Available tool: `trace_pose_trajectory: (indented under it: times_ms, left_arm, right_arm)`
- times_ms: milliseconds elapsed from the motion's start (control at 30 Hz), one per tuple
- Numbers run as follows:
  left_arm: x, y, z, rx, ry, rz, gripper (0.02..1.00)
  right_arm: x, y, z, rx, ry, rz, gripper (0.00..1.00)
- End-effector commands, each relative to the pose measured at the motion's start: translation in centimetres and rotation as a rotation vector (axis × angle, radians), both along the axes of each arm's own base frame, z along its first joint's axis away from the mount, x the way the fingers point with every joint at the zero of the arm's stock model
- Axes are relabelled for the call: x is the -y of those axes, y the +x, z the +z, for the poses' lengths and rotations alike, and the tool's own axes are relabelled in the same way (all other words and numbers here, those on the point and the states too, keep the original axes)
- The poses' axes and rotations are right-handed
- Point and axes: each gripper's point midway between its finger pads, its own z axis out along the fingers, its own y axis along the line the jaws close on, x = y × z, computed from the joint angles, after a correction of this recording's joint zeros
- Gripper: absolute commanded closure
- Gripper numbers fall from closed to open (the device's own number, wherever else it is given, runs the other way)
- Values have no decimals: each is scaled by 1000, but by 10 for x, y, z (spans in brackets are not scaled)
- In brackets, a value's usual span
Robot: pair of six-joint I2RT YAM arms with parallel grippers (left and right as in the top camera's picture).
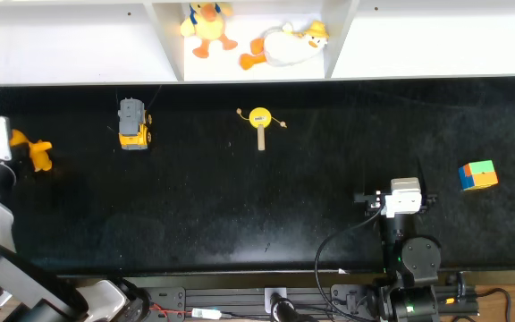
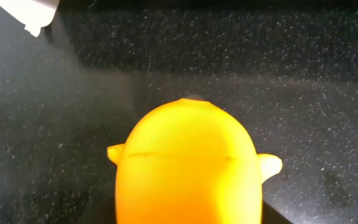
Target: Store Toys
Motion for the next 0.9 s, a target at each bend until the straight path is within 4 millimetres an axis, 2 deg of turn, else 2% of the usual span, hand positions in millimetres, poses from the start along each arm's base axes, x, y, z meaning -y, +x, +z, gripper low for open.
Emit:
trace_pose_trajectory:
  times_ms: [33, 167, 200, 367, 533, 633, 700, 900]
  left_arm:
    - [11, 8, 28, 68, -26, 15, 770]
    - [14, 7, 66, 167, -42, 82, 809]
    - [17, 5, 85, 218, -55, 113, 809]
    - [33, 7, 123, 323, -31, 62, 814]
    - [52, 33, 155, 448, 12, -13, 814]
    - [59, 50, 163, 491, 41, -50, 816]
    - [53, 63, 162, 513, 28, 1, 814]
    - [42, 90, 149, 479, -14, 7, 814]
  right_arm:
    - [2, 0, -4, -1, -3, -8, 5]
    - [2, 0, -4, -1, -3, -8, 5]
    - [2, 0, -4, -1, -3, -8, 7]
    - [2, 0, -4, -1, -3, -8, 5]
    - [2, 0, -4, -1, -3, -8, 5]
    - [2, 0, -4, -1, -3, -8, 5]
    - [2, 0, -4, -1, -3, -8, 5]
    - [2, 0, -4, -1, -3, -8, 5]
